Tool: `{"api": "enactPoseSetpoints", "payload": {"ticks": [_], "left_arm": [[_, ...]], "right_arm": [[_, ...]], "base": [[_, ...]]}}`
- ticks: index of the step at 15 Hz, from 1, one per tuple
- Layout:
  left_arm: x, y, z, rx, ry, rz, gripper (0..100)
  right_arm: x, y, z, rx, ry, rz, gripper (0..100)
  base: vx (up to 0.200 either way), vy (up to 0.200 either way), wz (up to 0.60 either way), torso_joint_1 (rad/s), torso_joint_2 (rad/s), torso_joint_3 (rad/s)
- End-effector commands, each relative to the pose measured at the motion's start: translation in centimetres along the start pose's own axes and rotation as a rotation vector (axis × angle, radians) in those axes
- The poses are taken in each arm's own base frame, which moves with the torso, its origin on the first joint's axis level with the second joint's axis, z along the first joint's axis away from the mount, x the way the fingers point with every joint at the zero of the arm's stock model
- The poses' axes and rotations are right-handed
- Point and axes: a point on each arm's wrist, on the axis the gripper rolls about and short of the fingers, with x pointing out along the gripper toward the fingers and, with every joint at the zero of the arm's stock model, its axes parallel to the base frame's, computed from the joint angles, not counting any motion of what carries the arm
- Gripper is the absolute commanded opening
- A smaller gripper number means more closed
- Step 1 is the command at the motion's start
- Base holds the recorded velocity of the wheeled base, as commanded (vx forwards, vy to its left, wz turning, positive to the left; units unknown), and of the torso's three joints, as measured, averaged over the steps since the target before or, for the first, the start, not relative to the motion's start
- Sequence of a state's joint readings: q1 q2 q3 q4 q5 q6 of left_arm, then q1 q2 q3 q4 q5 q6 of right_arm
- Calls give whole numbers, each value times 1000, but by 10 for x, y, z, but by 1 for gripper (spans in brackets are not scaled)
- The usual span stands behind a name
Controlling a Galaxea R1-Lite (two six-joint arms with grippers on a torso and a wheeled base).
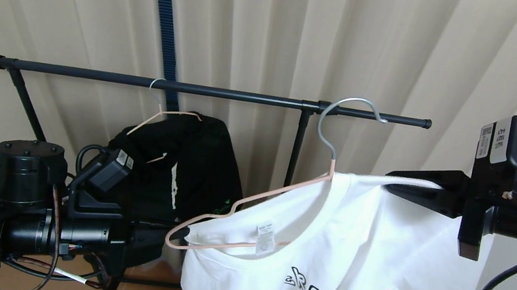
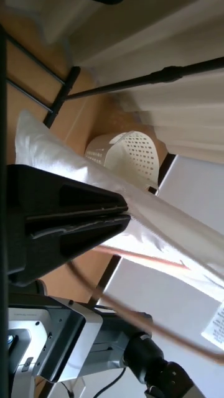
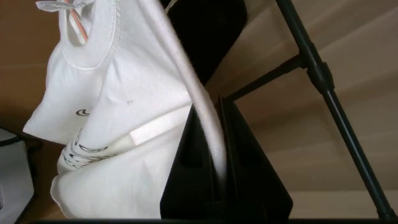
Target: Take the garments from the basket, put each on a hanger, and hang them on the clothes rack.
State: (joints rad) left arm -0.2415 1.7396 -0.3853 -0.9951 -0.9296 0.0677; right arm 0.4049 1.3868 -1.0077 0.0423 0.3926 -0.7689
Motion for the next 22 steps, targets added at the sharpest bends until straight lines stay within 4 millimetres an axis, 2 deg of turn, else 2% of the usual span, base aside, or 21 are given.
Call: {"api": "enactPoseSetpoints", "payload": {"ticks": [1, 4, 12, 16, 22], "left_arm": [[-3, -1, 0, 7, -3, 7, 0], [-8, 0, -3, 16, -1, 25, 0], [-10, -2, -6, 38, 7, 26, 0], [-13, -2, -1, 53, -9, 38, 0], [-6, -1, -7, -28, 17, 54, 0]], "right_arm": [[-2, -2, -1, 4, 10, -18, 0], [-3, -8, -4, 3, 22, -96, 0], [-4, -15, -2, 25, -2, -166, 0], [-1, -8, -12, 34, 43, -162, 0], [0, -11, -9, 27, 14, -174, 0]], "base": [[0, 0, 0, 0, 0, 0], [0, 0, 0, 0, 0, 0], [0, 0, 0, 0, 0, 0], [0, 0, 0, 0, 0, 0], [0, 0, 0, 0, 0, 0]]}}
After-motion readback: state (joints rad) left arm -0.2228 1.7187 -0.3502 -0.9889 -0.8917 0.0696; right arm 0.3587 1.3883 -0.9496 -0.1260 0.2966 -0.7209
